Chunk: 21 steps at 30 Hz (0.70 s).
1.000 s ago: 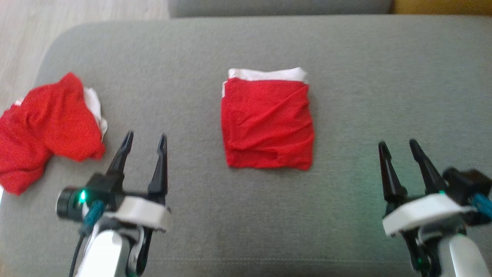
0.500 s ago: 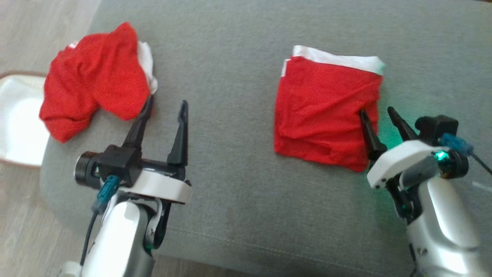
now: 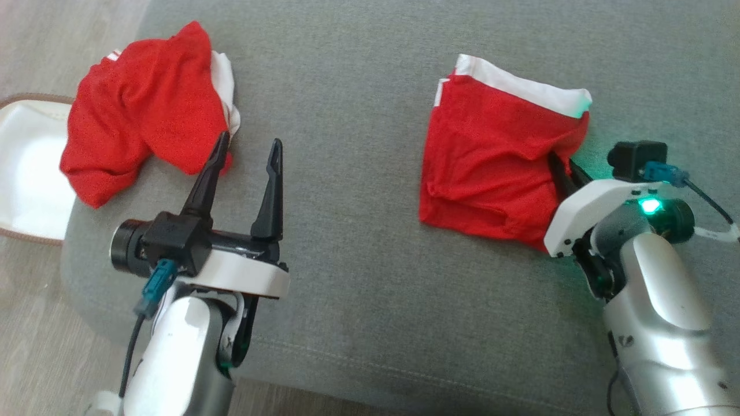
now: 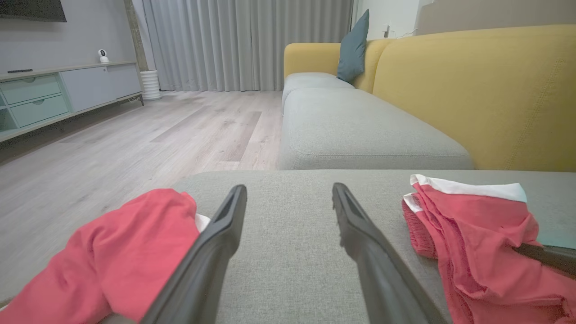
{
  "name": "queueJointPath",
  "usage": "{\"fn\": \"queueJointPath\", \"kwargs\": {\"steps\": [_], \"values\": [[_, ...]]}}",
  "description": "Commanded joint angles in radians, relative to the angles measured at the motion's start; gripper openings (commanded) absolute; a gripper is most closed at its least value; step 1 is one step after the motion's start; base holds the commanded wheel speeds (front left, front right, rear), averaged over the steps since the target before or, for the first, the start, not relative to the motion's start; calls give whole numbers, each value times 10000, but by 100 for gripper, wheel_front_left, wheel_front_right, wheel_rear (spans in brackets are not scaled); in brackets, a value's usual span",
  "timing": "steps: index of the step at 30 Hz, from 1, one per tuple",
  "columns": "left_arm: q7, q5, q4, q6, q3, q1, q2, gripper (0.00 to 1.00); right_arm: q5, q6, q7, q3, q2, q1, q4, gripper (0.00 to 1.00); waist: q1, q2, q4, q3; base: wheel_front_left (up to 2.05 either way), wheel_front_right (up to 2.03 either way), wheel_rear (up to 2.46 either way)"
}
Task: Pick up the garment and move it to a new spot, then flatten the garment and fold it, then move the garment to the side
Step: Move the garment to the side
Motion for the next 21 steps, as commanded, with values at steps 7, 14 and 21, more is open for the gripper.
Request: {"fn": "queueJointPath", "kwargs": {"steps": [7, 14, 21], "values": [[-56, 245, -415, -86, 530, -195, 206, 100, -172, 39, 149, 785, -23, 504, -1639, 0, 0, 0, -902, 24, 0, 0, 0], [-56, 358, -563, -136, 631, -115, 441, 100, -14, 39, 503, 1083, -443, 1360, -3074, 0, 0, 0, -2201, 71, 0, 0, 0], [13, 500, -845, -264, 458, -180, 683, 100, 264, 39, 729, 1200, -971, 1741, -3968, 0, 0, 0, -3728, 366, 0, 0, 0]]}}
